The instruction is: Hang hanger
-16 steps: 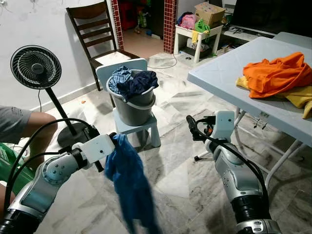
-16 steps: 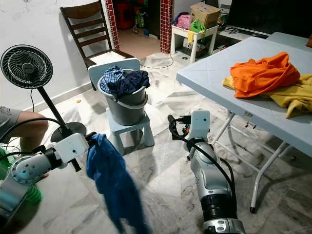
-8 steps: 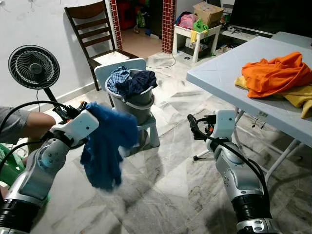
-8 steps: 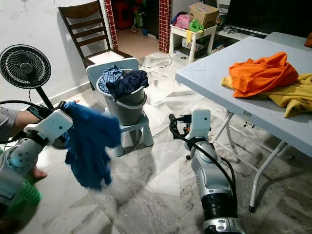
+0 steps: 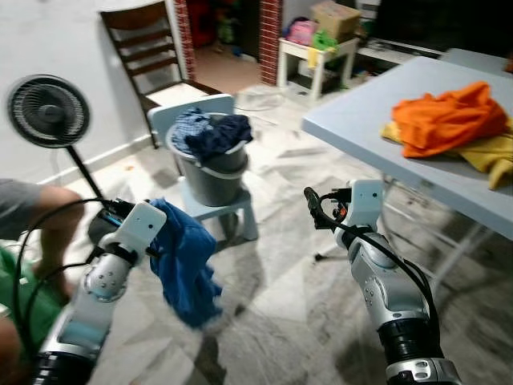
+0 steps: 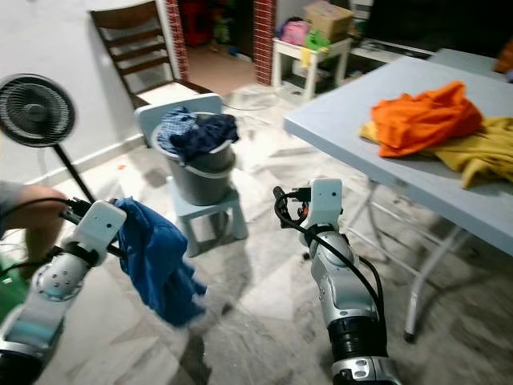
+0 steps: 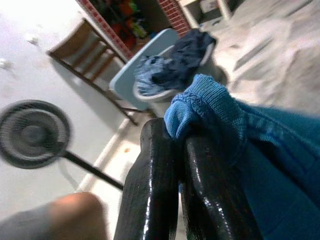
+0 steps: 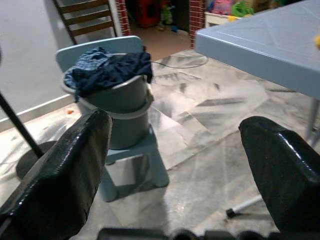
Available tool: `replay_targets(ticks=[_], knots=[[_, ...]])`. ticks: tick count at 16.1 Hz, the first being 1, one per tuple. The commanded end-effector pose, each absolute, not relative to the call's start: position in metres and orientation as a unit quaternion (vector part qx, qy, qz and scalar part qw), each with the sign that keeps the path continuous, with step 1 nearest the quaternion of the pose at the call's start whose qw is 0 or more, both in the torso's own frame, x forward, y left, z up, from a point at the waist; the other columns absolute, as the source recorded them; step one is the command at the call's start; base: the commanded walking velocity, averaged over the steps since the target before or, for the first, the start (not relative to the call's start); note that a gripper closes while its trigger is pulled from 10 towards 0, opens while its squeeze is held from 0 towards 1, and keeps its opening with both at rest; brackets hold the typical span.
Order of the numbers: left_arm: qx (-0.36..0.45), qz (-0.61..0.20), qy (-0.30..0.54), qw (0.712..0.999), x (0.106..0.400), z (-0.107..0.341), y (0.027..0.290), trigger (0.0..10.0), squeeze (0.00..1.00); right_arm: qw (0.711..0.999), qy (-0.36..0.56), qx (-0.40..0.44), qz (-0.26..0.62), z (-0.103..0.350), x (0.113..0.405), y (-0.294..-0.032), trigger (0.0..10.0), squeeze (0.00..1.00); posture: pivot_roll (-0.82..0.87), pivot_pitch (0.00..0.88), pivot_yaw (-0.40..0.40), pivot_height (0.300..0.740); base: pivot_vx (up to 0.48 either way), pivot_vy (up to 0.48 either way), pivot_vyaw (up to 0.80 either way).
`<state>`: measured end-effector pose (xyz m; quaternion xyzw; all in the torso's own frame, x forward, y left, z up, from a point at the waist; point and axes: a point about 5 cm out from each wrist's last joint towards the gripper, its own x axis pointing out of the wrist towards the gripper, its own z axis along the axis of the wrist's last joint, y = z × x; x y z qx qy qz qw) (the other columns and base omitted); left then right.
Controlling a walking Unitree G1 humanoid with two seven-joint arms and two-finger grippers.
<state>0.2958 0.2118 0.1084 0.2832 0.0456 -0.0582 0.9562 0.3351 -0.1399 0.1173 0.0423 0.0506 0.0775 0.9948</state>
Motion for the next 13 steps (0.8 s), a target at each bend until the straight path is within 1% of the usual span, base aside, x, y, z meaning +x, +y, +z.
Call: replay_targets(ticks=[1,4,6,7,8,9,13], knots=[[0.256,-0.033,0.034,0.965,0.297,0.117,0.216,10.0,0.0,0.995,0.054,0.041,0.077,0.117,0.335,-0.139,10.0,0.0,0.04,0.0,0.019,0.74,0.0,0.0,-0.8],[0.205,-0.019,0.046,0.978,0.295,0.113,0.211,10.0,0.0,0.995,0.054,0.04,0.079,0.117,0.335,-0.139,10.0,0.0,0.03,0.0,0.017,0.74,0.0,0.0,-0.8],[0.154,-0.014,0.059,0.986,0.294,0.11,0.209,10.0,0.0,0.995,0.056,0.039,0.079,0.117,0.334,-0.139,10.0,0.0,0.03,0.0,0.014,0.74,0.0,0.0,-0.8],[0.15,-0.013,0.06,0.987,0.295,0.11,0.209,10.0,0.0,0.995,0.056,0.039,0.079,0.117,0.334,-0.139,10.0,0.0,0.03,0.0,0.014,0.74,0.0,0.0,-0.8],[0.107,-0.017,0.056,0.993,0.295,0.112,0.208,10.0,0.0,0.995,0.056,0.037,0.077,0.117,0.333,-0.139,10.0,0.0,0.02,0.0,0.013,0.74,0.0,0.0,-0.8],[0.086,-0.016,0.052,0.995,0.295,0.114,0.208,10.0,0.0,0.995,0.054,0.035,0.075,0.117,0.333,-0.14,10.0,0.0,0.02,0.0,0.013,0.74,0.0,0.0,-0.8],[0.047,-0.012,0.061,0.997,0.294,0.11,0.203,10.0,0.0,0.996,0.049,0.032,0.063,0.116,0.333,-0.143,10.0,0.0,0.02,0.0,0.019,0.74,0.0,0.0,-0.8]])
